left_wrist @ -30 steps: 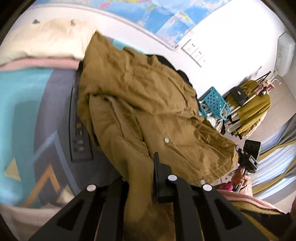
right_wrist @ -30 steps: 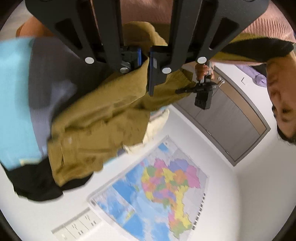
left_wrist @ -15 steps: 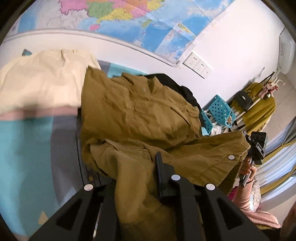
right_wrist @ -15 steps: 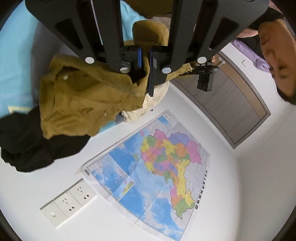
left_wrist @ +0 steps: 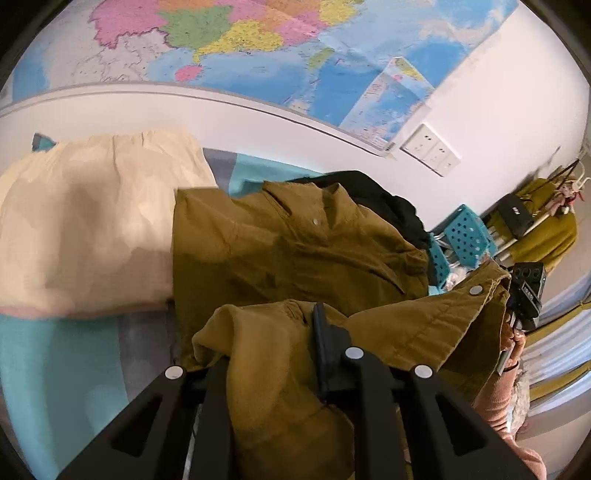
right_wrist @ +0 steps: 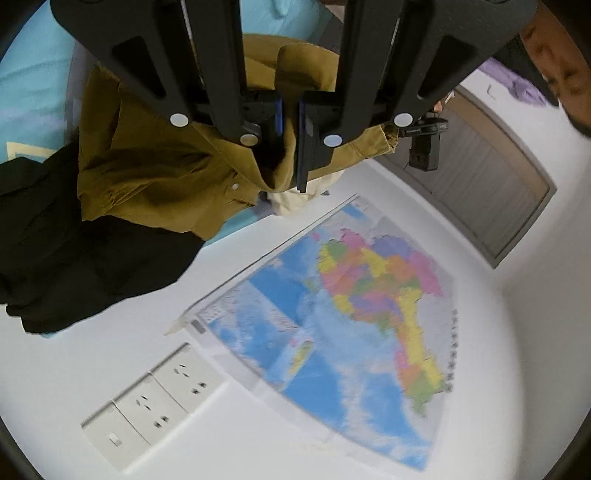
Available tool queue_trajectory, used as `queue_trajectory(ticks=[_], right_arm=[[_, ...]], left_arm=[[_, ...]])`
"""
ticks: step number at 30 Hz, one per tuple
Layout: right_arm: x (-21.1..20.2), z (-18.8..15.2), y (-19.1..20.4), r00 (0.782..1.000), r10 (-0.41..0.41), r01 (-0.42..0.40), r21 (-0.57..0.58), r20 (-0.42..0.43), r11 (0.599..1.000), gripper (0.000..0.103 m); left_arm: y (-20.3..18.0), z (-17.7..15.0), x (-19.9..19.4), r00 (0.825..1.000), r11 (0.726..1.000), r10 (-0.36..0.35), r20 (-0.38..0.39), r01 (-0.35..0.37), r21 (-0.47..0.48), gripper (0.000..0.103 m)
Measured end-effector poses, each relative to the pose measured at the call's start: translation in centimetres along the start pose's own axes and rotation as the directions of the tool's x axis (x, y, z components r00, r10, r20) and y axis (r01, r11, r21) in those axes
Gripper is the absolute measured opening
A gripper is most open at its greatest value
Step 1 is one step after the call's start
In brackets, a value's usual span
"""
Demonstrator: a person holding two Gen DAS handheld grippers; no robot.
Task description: Fold large clothes
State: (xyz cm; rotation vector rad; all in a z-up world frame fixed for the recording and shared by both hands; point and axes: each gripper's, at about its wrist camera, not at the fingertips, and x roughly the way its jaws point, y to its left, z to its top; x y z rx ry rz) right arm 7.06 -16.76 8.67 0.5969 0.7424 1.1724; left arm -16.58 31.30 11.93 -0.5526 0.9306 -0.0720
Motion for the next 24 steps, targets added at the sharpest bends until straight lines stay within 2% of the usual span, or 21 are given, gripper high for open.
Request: queue_trajectory(ticks=[9, 18, 24], right_arm=[[3.5, 3.1, -5.0, 0.997, -0.075, 0.077, 0.103, -0.022, 0.992, 0.005], [7.1, 4.7, -9.7, 0.985, -0.149, 0.161, 0.177, -0.083, 0.971, 0.005], [8.9, 4.8, -12.1, 0.973, -0.208, 0.226, 0.220, -0.104, 0.949, 0.008]], left_arm=[[1.9, 5.7, 4.5, 0.998, 0.998, 0.032, -0.062, -0.035, -0.056, 0.015], [4.1, 9.0, 9.0, 0.989, 0.993, 0.053, -0.138, -0.067, -0.100, 0.016], [5.6, 10.5, 12.8, 0.976, 0.987, 0.093, -0.198, -0.117, -0.113, 0.017]])
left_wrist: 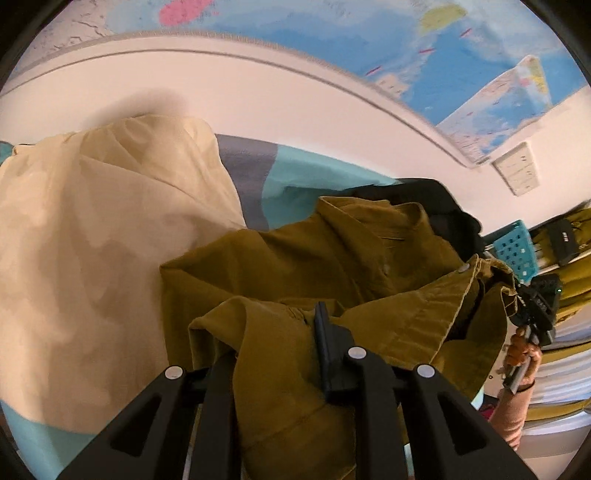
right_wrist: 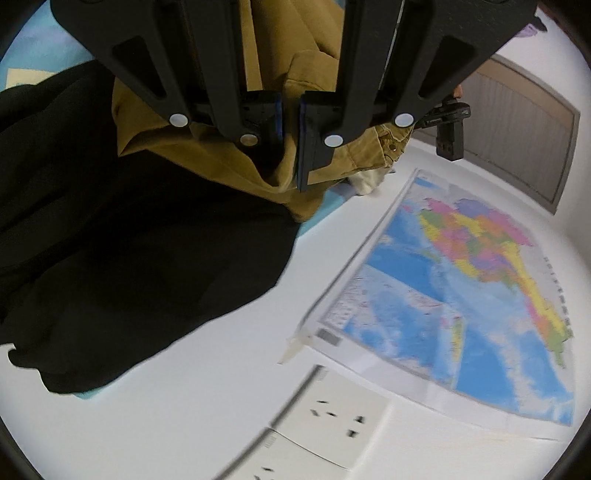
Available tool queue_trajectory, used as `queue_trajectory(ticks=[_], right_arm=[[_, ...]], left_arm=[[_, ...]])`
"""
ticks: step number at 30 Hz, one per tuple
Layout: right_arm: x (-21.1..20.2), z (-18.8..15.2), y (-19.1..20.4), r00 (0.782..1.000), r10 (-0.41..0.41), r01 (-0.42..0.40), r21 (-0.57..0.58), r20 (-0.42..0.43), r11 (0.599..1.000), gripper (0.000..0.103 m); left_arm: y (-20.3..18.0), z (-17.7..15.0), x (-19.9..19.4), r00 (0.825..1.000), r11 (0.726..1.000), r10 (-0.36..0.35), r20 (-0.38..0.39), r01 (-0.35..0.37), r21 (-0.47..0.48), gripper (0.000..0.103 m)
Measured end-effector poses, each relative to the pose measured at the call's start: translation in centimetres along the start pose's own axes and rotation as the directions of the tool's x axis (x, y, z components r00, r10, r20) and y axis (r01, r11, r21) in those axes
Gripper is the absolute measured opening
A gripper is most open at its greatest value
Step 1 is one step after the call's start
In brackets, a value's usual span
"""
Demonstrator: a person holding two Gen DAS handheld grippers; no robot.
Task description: Fold large clothes
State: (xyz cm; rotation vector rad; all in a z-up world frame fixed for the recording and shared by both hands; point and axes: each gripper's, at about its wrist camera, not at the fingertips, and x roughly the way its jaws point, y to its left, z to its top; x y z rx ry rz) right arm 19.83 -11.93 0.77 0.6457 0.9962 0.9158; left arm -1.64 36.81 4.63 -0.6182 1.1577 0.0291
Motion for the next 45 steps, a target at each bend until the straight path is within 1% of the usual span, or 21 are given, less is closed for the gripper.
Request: queue_trajectory(ticks=[5, 8, 9, 10, 13, 15, 16, 17, 19, 21, 23, 25, 28, 29, 31, 36, 38, 40, 42, 44, 45], right_arm=[[0.4, 0.3, -0.9, 1.000, -0.016, 0.015, 0.020, 0.001, 1.000, 0.017], [-0.1, 0.1, -0.6, 0.999, -0.033, 0.033, 0.006, 0.021, 0.999, 0.044], [-0.4, -0.1, -0.4, 0.999, -0.034, 0.034, 0.000, 0.036, 0.999, 0.059], [-0.9, -0.3, -0.1, 0.998, -0.039, 0.040, -0.013, 0.052, 0.999, 0.062], [-2.1, -1.6, 1.8, 0.996, -0.063, 0.070, -0.117, 0.063, 0.991, 0.066], [-2.0, -3.0, 3.9, 0.996, -0.086, 0.092, -0.251, 0.032, 0.964, 0.068], [-1.7, -3.6, 4.6, 0.994, -0.110, 0.113, -0.296, 0.025, 0.949, 0.071], [-0.9, -4.6, 5.8, 0.986, -0.168, 0.164, -0.380, 0.024, 0.910, 0.071], [1.0, -5.8, 7.0, 0.970, -0.241, 0.218, -0.485, 0.016, 0.847, 0.071], [3.4, -6.8, 7.4, 0.959, -0.283, 0.235, -0.543, -0.006, 0.806, 0.069], [5.7, -7.3, 7.3, 0.927, -0.374, 0.306, -0.590, 0.009, 0.747, 0.067], [7.5, -7.4, 6.8, 0.901, -0.433, 0.347, -0.617, 0.011, 0.707, 0.036], [8.4, -7.0, 6.2, 0.897, -0.443, 0.350, -0.615, 0.002, 0.707, 0.008], [8.3, -6.9, 6.2, 0.898, -0.440, 0.351, -0.615, 0.009, 0.705, 0.003], [7.6, -6.4, 6.6, 0.911, -0.410, 0.348, -0.601, 0.037, 0.720, 0.003], [5.3, -4.6, 9.0, 0.924, -0.332, 0.378, -0.569, 0.188, 0.730, 0.002], [6.4, -3.8, 8.6, 0.918, -0.350, 0.392, -0.562, 0.188, 0.728, 0.002], [8.8, -3.3, 6.7, 0.895, -0.428, 0.422, -0.543, 0.124, 0.726, 0.003], [10.1, -3.3, 4.8, 0.879, -0.470, 0.439, -0.517, 0.078, 0.735, 0.004], [10.2, -3.6, 3.8, 0.878, -0.475, 0.436, -0.499, 0.055, 0.749, 0.008], [9.5, -3.6, 3.9, 0.890, -0.451, 0.422, -0.489, 0.063, 0.763, 0.016]], left_arm=[[1.1, 1.2, 2.0, 0.999, 0.999, -0.008, -0.033, 0.006, -0.048, 0.017], [1.6, 1.6, 2.7, 0.999, 0.997, -0.030, -0.045, 0.027, -0.073, 0.019], [1.8, 1.6, 2.7, 0.998, 0.996, -0.047, -0.044, 0.043, -0.082, 0.019], [1.9, 1.4, 2.4, 0.997, 0.994, -0.063, -0.036, 0.060, -0.093, 0.021], [2.8, -0.8, -0.4, 0.984, 0.982, -0.164, 0.071, 0.170, -0.082, 0.041], [2.9, -2.8, -2.5, 0.974, 0.982, -0.172, 0.148, 0.181, -0.052, 0.056], [2.7, -3.4, -3.1, 0.972, 0.986, -0.156, 0.175, 0.165, -0.036, 0.069], [2.1, -4.1, -3.8, 0.971, 0.992, -0.125, 0.204, 0.128, -0.002, 0.074], [0.5, -5.0, -4.6, 0.968, 0.994, -0.094, 0.234, 0.076, 0.082, 0.074], [-0.7, -5.9, -5.0, 0.959, 0.985, -0.113, 0.259, 0.075, 0.153, 0.075], [-2.2, -6.6, -4.6, 0.956, 0.973, -0.118, 0.270, 0.057, 0.222, 0.078], [-3.6, -6.7, -3.0, 0.965, 0.964, -0.025, 0.261, -0.046, 0.263, 0.078], [-4.4, -6.2, 0.0, 0.975, 0.956, 0.046, 0.218, -0.106, 0.274, 0.075], [-4.4, -5.8, 1.1, 0.977, 0.956, 0.071, 0.201, -0.124, 0.266, 0.070], [-4.1, -5.1, 2.8, 0.977, 0.957, 0.109, 0.184, -0.153, 0.245, 0.064], [-4.0, -4.7, 3.6, 0.968, 0.955, 0.141, 0.206, -0.188, 0.230, 0.063], [-4.2, -5.1, 3.6, 0.959, 0.946, 0.176, 0.223, -0.227, 0.231, 0.063], [-4.3, -5.6, 3.4, 0.945, 0.936, 0.215, 0.245, -0.271, 0.225, 0.061], [-4.1, -6.6, 2.6, 0.943, 0.933, 0.206, 0.261, -0.270, 0.239, 0.063], [-3.8, -7.6, 1.5, 0.941, 0.938, 0.179, 0.286, -0.251, 0.238, 0.071], [-3.4, -8.4, 0.7, 0.939, 0.941, 0.161, 0.304, -0.239, 0.240, 0.072]])
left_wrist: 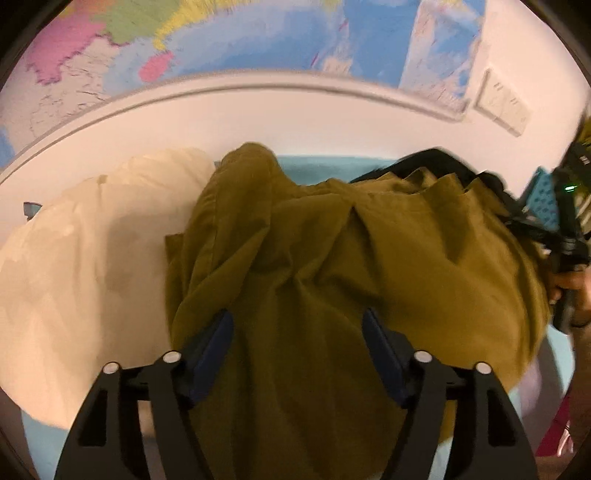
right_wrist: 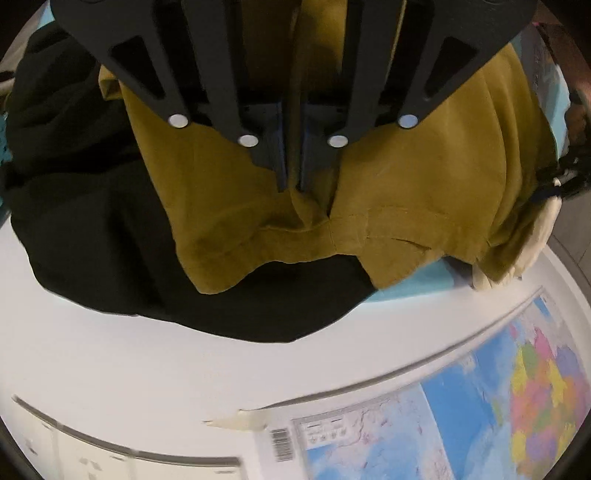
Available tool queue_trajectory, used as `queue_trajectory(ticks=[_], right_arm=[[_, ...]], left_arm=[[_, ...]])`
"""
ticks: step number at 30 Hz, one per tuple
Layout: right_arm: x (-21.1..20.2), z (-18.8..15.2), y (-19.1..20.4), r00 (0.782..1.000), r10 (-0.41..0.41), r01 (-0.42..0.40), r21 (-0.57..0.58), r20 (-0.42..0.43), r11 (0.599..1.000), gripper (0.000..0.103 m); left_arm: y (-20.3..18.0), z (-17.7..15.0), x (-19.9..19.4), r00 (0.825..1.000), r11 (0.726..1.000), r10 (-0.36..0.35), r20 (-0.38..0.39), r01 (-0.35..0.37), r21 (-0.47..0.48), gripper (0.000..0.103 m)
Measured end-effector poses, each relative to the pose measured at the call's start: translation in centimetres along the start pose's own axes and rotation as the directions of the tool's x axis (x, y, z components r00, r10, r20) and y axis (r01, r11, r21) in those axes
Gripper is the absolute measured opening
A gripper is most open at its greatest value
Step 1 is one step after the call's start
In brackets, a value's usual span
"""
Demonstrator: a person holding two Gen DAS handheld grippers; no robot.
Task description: Fold large clothes
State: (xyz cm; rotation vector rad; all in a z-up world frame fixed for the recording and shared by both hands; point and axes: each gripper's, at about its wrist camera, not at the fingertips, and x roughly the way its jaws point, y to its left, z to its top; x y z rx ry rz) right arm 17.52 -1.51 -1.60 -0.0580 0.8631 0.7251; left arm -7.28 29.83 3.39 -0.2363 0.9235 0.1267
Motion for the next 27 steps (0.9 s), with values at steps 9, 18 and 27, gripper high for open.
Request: queue_trajectory(ticks=[9, 18, 27], right_arm=[[-12.0, -5.9, -2.9, 0.971, 0.106, -0.124, 0.074, 0.213, 0.990, 0.079], [-11.5, -14.9, -6.3, 0.983, 0.145, -0.166, 0.199, 0.117, 0.966, 0.091], [-11.2, -13.5, -5.2, 0.949, 0.284, -0.304, 0.153, 0.138, 0.940, 0.023]], left_arm=[[3.1, -6.7, -5.3, 0.994, 0.991, 0.036, 0.107, -0.022, -0.129, 0.088], [3.6, -10.3, -1.6, 0.997, 0.982, -0.067, 0.024, 0.070, -0.177, 0.089], [2.9, -10.2, -0.9, 0.989, 0.951, -0.138, 0.057, 0.148, -0.271, 0.034]])
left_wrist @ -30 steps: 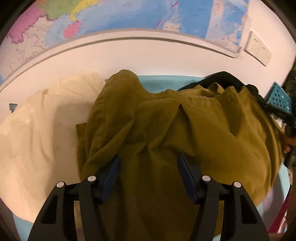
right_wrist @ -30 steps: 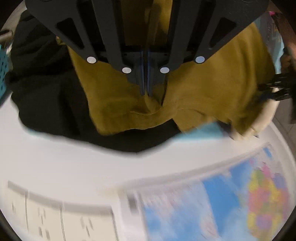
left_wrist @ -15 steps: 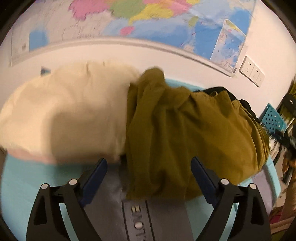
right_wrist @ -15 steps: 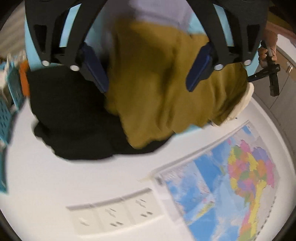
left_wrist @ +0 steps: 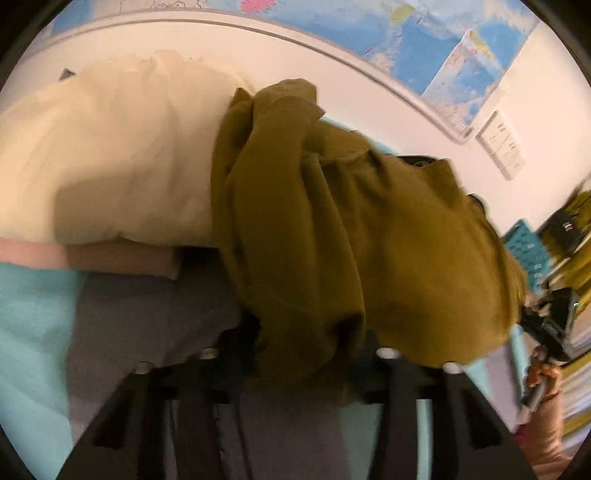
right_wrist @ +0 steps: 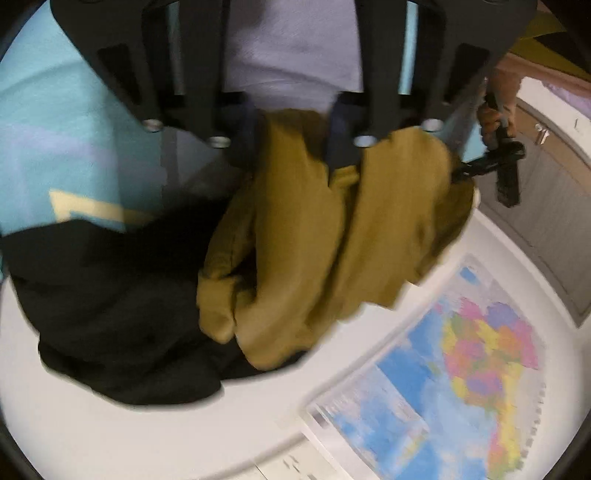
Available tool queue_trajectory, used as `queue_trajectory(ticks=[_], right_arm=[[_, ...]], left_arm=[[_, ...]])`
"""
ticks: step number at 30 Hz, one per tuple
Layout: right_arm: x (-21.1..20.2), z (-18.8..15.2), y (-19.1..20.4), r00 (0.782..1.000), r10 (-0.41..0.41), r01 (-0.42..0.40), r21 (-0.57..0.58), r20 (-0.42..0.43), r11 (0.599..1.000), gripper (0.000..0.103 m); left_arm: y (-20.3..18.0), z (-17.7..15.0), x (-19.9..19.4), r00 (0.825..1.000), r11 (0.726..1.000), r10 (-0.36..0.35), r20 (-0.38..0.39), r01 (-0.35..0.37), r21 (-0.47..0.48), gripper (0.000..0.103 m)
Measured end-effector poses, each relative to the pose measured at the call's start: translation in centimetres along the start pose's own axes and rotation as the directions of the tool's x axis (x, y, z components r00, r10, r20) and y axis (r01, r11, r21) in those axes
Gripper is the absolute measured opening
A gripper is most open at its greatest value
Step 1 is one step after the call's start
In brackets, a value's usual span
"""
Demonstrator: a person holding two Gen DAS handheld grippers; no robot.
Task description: Fold large clothes
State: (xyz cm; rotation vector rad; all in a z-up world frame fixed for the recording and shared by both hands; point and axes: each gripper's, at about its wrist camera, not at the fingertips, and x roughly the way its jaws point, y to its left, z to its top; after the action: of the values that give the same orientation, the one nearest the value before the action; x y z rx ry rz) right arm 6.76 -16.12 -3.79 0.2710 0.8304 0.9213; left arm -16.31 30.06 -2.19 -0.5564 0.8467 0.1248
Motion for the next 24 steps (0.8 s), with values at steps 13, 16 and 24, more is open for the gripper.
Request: queue_trajectory(ticks=[13, 16, 24], right_arm=[[-5.0, -4.0, -0.5, 0.974, -0.187, 0.192, 0.033, -0.128, 0.981, 0.026], [-5.9, -3.9, -0.1, 0.974, -0.208, 0.212, 0.037, -0.087, 0.977, 0.040], [-8.6, -0.9, 5.5, 0.969, -0.228, 0.240, -0.125, 0.098, 0.963, 0.057]], left_arm=[[1.7, -7.2, -3.1, 0.973, 0.977, -0.201, -0.113, 0.190, -0.101, 0.033], [1.2, -6.7, -4.3, 0.988, 0.990, -0.125, -0.093, 0.119, -0.070, 0.051], [-4.7, -3.5, -9.6, 0.985, 0.971, 0.078, 0.151, -0.110, 0.211, 0.079]])
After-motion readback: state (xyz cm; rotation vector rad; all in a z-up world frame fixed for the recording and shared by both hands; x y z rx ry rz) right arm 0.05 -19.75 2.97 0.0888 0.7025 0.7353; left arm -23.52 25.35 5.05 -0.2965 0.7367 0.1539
